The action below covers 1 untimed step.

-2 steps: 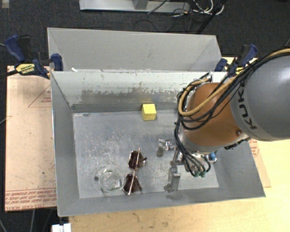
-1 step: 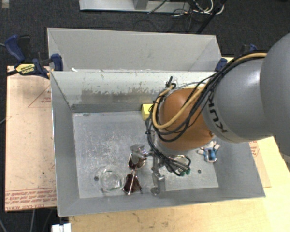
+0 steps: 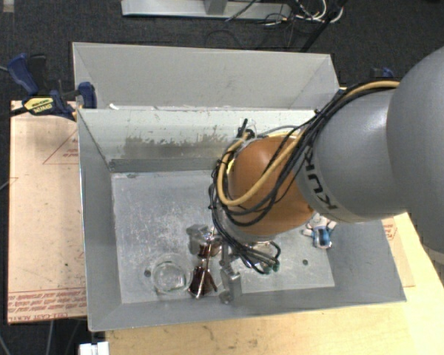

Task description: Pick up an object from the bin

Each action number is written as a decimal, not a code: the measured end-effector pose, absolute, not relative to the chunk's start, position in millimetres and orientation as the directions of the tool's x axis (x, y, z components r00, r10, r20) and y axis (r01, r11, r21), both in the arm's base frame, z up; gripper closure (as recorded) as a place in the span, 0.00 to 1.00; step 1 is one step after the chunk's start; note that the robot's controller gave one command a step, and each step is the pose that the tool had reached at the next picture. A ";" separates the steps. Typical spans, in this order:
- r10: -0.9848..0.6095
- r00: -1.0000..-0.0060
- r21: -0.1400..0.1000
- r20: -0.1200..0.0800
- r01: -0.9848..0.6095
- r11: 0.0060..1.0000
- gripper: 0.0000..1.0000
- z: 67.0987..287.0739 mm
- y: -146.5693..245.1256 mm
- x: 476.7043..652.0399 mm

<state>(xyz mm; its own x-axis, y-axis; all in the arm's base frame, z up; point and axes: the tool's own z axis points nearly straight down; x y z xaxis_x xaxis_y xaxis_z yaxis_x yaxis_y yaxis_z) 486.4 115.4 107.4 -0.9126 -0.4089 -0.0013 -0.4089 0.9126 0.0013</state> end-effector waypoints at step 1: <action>-0.479 -0.878 0.001 -0.002 -0.479 0.878 0.00 105.2 122.4 498.3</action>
Offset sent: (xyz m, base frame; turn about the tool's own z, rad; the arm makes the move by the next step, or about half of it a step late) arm 0.0171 0.0038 -0.0374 -0.4255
